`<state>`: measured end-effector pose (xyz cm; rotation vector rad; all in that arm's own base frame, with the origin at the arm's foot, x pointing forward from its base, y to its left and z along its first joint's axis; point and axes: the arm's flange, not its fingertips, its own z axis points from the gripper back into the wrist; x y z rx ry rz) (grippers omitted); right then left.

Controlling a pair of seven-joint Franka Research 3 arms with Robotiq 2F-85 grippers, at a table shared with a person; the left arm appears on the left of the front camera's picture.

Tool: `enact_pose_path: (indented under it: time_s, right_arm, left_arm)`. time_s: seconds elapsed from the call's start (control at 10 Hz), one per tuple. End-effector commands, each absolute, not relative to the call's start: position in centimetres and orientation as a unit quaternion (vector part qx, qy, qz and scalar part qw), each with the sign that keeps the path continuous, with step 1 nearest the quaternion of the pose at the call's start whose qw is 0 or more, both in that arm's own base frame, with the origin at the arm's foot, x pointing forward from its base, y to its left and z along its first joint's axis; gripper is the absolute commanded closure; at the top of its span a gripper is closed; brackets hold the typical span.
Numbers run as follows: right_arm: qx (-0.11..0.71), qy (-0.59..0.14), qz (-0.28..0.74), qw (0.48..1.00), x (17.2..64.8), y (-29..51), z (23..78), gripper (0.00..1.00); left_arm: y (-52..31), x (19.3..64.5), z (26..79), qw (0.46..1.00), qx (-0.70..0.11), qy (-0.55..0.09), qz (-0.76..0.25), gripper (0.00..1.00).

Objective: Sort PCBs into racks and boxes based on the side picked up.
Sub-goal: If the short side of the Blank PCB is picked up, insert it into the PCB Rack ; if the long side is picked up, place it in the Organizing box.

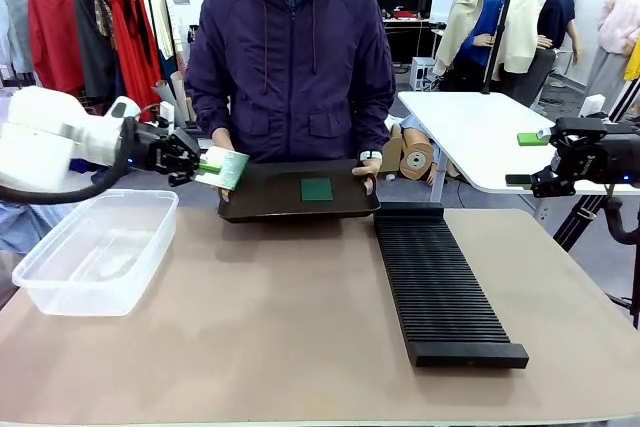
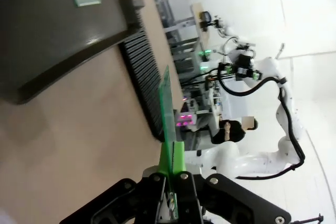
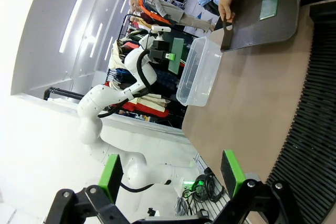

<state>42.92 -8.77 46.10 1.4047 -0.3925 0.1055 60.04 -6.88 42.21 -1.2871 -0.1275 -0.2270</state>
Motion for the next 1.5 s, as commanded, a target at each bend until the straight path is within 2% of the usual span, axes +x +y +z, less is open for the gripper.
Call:
enact_pose_path:
  time_s: [0.0, 0.2, 0.6, 0.9, 1.1, 1.4]
  right_arm:
    - [0.641, -0.182, 0.050, 0.744, 42.8, -8.7, 46.2, 0.00]
    - [0.641, -0.182, 0.050, 0.744, 42.8, -8.7, 46.2, 0.00]
    - [0.641, -0.182, 0.050, 0.744, 42.8, -8.7, 46.2, 0.00]
    - [0.641, -0.182, 0.050, 0.744, 42.8, -8.7, 46.2, 0.00]
    - [0.641, -0.182, 0.050, 0.744, 42.8, -8.7, 46.2, 0.00]
    - [0.641, -0.182, 0.050, 0.744, 42.8, -8.7, 46.2, 0.00]
  left_arm:
    - [-4.2, 60.7, 43.9, 0.826, -0.554, -0.049, -0.091, 1.00]
    - [-1.3, 60.6, 45.9, 0.855, -0.511, -0.057, -0.066, 1.00]
    - [3.2, 58.7, 49.4, 0.924, -0.369, -0.079, -0.056, 1.00]
    - [4.2, 57.4, 49.8, 0.959, -0.268, -0.076, -0.059, 1.00]
    - [4.5, 57.6, 49.1, 0.964, -0.243, -0.092, -0.064, 1.00]
    - [4.5, 58.3, 46.9, 0.959, -0.263, -0.087, -0.053, 1.00]
